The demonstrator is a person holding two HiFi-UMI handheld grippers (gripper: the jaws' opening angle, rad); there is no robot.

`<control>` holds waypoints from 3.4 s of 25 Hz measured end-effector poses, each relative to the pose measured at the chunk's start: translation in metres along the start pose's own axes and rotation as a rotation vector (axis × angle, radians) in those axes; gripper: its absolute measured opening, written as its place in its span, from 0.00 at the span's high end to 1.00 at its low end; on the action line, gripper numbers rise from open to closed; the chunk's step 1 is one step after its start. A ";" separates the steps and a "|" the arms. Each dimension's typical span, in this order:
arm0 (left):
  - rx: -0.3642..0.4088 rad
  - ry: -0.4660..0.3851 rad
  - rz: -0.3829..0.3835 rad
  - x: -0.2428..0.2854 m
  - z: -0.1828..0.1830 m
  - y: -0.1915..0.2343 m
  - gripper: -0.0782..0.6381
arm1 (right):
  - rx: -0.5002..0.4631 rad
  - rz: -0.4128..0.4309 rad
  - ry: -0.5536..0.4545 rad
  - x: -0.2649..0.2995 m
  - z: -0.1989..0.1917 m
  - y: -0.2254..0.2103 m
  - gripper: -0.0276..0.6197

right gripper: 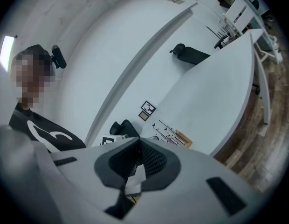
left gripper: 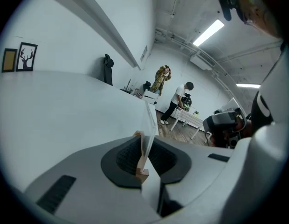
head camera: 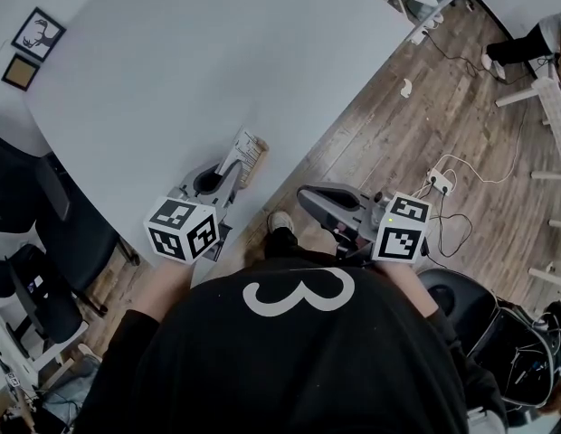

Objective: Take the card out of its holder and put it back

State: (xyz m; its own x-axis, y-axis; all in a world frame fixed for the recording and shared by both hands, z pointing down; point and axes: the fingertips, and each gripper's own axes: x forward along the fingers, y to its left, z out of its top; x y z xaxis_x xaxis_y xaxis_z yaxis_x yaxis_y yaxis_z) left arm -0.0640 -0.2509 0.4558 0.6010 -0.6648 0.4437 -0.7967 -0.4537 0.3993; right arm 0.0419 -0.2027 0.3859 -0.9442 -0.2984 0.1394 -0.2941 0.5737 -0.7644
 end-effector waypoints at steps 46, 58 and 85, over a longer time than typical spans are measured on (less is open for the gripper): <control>0.013 -0.203 0.040 -0.093 0.056 -0.023 0.86 | -0.018 0.007 -0.032 0.006 -0.038 0.030 0.94; -0.190 -0.267 -0.068 -0.167 0.033 -0.044 0.86 | -0.063 0.020 -0.013 0.020 -0.066 0.076 0.94; -0.173 -0.232 -0.162 -0.228 -0.028 -0.072 0.86 | -0.102 -0.027 -0.018 0.013 -0.124 0.129 0.94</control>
State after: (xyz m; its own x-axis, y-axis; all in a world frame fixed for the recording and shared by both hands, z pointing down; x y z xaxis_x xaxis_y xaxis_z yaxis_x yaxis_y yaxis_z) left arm -0.1414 -0.0500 0.3483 0.6728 -0.7184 0.1768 -0.6569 -0.4702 0.5894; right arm -0.0263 -0.0382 0.3675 -0.9331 -0.3281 0.1475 -0.3343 0.6395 -0.6923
